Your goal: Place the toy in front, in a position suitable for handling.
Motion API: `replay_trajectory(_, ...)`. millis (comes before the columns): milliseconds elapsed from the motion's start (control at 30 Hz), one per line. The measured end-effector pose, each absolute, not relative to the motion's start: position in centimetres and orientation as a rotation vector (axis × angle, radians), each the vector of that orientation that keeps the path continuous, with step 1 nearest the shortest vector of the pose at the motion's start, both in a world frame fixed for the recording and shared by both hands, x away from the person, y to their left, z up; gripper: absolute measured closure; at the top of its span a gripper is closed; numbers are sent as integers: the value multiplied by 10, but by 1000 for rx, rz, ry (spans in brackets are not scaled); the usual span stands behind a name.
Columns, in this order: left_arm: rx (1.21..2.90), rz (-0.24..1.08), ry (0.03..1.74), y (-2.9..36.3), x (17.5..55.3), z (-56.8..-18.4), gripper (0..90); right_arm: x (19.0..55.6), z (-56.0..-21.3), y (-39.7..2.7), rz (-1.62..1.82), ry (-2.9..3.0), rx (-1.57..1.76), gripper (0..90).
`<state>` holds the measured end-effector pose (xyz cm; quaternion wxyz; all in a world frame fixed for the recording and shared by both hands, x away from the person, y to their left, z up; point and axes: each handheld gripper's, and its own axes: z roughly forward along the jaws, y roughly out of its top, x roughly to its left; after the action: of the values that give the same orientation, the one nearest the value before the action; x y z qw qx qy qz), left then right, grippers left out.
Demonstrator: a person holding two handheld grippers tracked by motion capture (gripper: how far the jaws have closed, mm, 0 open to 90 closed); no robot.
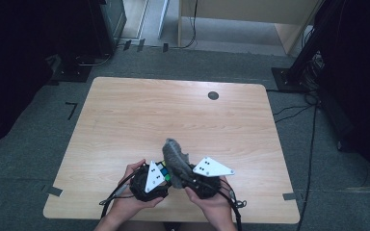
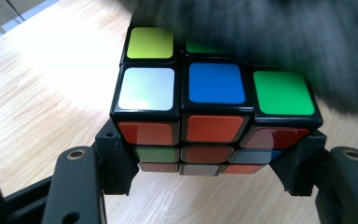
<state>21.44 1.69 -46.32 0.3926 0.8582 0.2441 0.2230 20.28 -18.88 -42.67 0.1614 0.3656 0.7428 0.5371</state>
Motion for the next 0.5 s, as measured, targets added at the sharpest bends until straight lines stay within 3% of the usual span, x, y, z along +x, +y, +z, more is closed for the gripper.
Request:
replay_trajectory(133, 2171, 548, 625, 17, 215, -464, 345, 204, -427, -197, 1537, 2103, 1091, 703)
replay_trajectory(333, 2170, 544, 631, 12, 213, -466, 345, 190, -429, -168, 1577, 2203, 986, 700)
replay_trajectory(500, 2167, 554, 617, 13, 212, -463, 345, 200, -427, -186, 1617, 2143, 1112, 699)
